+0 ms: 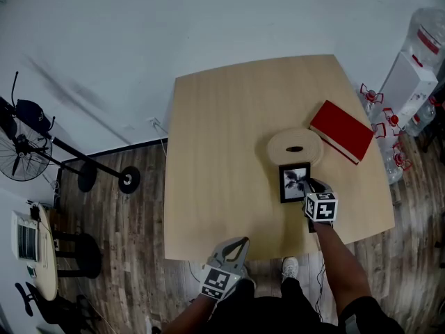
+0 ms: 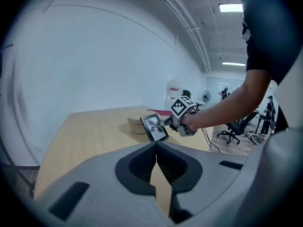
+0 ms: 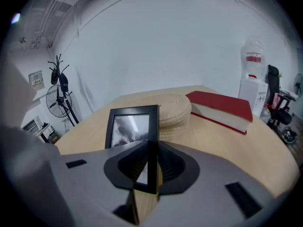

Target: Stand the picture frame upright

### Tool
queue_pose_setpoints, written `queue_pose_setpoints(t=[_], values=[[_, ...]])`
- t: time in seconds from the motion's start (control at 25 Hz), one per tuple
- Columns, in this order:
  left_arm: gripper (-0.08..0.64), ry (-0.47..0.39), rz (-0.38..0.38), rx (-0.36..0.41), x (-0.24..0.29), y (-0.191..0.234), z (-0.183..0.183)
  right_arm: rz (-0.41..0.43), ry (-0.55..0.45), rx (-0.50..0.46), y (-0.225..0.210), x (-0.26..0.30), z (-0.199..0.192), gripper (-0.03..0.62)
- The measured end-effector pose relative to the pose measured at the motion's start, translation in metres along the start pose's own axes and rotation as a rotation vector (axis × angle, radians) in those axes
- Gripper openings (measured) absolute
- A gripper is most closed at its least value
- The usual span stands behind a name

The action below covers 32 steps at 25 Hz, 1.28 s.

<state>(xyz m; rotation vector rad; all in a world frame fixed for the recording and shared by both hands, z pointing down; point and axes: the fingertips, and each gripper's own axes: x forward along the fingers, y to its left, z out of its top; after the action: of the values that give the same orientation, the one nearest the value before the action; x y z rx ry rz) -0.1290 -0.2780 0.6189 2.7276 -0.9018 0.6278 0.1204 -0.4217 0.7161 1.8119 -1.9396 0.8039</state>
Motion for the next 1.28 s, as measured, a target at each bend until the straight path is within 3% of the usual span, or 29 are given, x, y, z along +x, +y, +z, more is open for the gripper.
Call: queue_pose_setpoints(t=[0.4,0.56,1.0,1.16,1.28], values=[[0.005,-0.004,0.077,-0.050,-0.015,0.019,-0.006,-0.018,0.002,-0.020,0.001,0.001,0.000,0.067],[0.005,-0.016,0.090,-0.094,-0.017,0.022,-0.007,-0.017,-0.009,-0.017,-0.002,-0.005,0.001,0.107],[0.005,-0.043,0.081,-0.114,-0.024,0.014,-0.003,0.040,-0.182,0.003,0.022,-0.076,0.037,0.106],[0.005,-0.088,0.072,-0.100,-0.024,0.008,0.013,0.047,-0.211,-0.047,0.030,-0.112,0.041,0.055],[0.005,-0.112,0.059,-0.082,-0.021,0.002,0.023,0.097,-0.225,-0.069,0.042,-0.143,0.043,0.021]])
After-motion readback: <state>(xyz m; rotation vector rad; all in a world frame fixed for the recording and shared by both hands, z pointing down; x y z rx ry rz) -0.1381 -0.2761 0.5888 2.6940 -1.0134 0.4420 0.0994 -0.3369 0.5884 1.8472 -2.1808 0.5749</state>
